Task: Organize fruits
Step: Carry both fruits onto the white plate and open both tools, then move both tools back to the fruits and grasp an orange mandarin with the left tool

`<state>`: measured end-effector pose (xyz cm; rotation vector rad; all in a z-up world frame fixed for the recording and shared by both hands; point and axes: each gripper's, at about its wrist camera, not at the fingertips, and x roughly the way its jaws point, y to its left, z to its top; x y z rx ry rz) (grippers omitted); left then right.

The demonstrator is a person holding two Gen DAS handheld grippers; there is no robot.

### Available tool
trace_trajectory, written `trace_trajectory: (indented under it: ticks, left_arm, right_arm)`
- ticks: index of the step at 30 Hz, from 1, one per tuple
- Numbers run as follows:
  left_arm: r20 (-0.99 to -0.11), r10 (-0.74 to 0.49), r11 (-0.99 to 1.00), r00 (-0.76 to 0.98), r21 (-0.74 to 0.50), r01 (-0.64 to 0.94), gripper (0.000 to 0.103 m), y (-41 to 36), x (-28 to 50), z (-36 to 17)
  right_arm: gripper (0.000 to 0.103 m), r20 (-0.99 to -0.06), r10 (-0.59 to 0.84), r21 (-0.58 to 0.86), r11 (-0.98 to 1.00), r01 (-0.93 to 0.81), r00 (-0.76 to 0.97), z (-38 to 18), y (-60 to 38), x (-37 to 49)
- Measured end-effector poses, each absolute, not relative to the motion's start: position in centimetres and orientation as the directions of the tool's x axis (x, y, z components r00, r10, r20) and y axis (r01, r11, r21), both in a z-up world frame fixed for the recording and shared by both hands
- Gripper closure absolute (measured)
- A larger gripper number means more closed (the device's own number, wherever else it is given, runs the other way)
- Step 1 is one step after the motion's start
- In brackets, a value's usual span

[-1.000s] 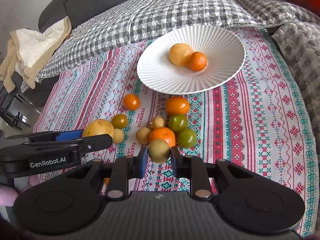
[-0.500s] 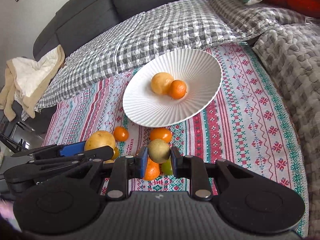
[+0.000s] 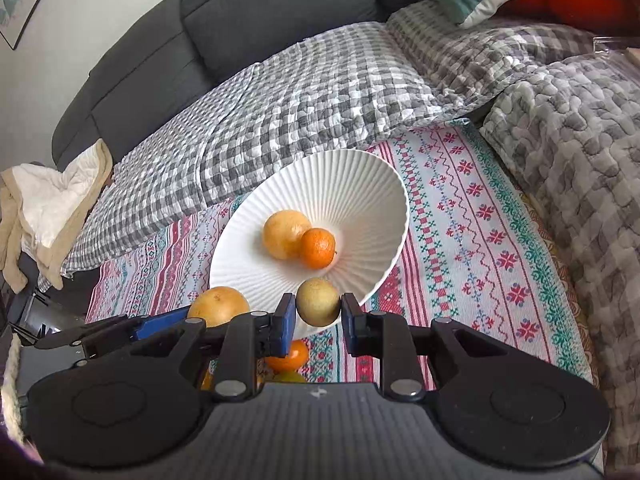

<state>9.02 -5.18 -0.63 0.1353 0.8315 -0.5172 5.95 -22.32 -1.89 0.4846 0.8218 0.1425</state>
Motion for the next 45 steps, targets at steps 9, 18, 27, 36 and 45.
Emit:
trace_trajectory:
  ticks: [9, 18, 27, 36, 45]
  left_arm:
    - [-0.763, -0.352, 0.859, 0.542, -0.034, 0.511, 0.056, -7.0, 11.4, -2.9]
    - [-0.754, -0.358, 0.853, 0.551, -0.023, 0.521, 0.056, -7.7, 12.5, -3.4]
    - [-0.728, -0.393, 0.85, 0.561, -0.055, 0.524, 0.056, -7.5, 13.7, -4.3]
    - [-0.715, -0.42, 0.834, 0.56, -0.061, 0.548, 0.051, -7.5, 13.2, -4.0]
    - [-0.705, -0.436, 0.833, 0.56, -0.08, 0.548, 0.022, -6.8, 11.8, -2.5]
  right_arm:
    - [0.081, -0.688, 0.258, 0.39, 0.919, 0.046, 0.678, -3.1, -22.0, 9.0]
    - [0.081, -0.684, 0.259, 0.385, 0.922, 0.036, 0.682, -3.9, -22.4, 10.5]
    - [0.081, -0.685, 0.265, 0.394, 0.918, 0.04, 0.679, -4.5, -22.1, 10.9]
    - [0.078, -0.689, 0.258, 0.376, 0.926, 0.031, 0.677, -4.3, -21.8, 10.7]
    - [0.049, -0.667, 0.248, 0.374, 0.927, 0.028, 0.702, -2.4, -22.3, 9.3]
